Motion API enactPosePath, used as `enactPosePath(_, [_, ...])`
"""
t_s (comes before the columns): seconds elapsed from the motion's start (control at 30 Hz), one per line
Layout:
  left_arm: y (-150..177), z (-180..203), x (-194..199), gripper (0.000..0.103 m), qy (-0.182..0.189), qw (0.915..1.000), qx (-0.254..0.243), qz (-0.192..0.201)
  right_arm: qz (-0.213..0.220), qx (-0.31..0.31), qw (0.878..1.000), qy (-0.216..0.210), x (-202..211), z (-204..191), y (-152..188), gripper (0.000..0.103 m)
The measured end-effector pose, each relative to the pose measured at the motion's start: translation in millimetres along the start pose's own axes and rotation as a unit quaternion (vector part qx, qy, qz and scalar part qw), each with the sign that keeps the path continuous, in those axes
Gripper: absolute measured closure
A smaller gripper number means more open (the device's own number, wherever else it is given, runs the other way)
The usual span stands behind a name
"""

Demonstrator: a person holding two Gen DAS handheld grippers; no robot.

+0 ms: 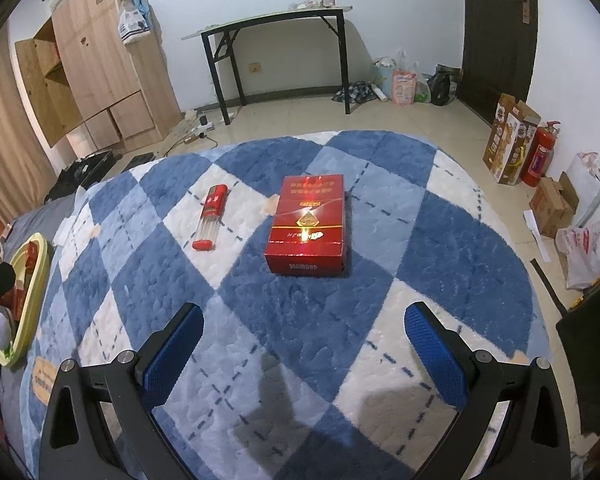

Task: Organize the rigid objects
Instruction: 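Move both open tools toward the red lighter and red box on the rug, then grasp the red lighter with the left tool while the right tool grasps the red box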

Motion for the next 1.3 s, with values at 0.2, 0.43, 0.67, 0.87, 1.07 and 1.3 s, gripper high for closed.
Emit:
enactPosePath(0.2, [-0.5, -0.1, -0.5, 0.000, -0.001, 1.0000, -0.002, 0.000, -0.004, -0.002, 1.000, -0.006, -1.0, -1.6, 1.9, 0.000])
enactPosePath(0.43, [2.8, 2.6, -2.6, 0.000, -0.001, 0.9999, -0.008, -0.009, -0.001, -0.006, 1.000, 0.006, -0.8, 2.7, 2.8, 0.000])
enactPosePath(0.67, [0.1, 2.0, 0.9, 0.000, 0.001, 1.0000, -0.002, -0.001, -0.001, 0.000, 1.000, 0.015, -1.2, 4.5, 2.6, 0.000])
enactPosePath(0.87, [6.9, 3.7, -1.6, 0.000, 0.004, 0.9999, -0.001, -0.011, 0.005, 0.005, 1.000, 0.023, -0.8, 4.9, 1.3, 0.000])
enactPosePath(1.07, [7.5, 28.8, -17.8, 0.000, 0.035, 0.9986, -0.013, -0.037, 0.018, 0.017, 1.000, 0.019, -4.2, 0.1, -3.4, 0.000])
enactPosePath(1.3, [-3.2, 68.8, -71.9, 0.000, 0.038, 0.9973, -0.050, -0.037, 0.028, 0.040, 0.998, 0.044, -33.2, -2.1, -15.1, 0.000])
Point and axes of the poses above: each gripper's, at about its wrist camera, not at the fingertips, and x roughly against the way its jaws point, z to its right, y to its underside, the point moved 9 cm from there along -x, roughly the way its jaws point, and after that the axes turned 4 degrees about z, right-handed, at the moved point
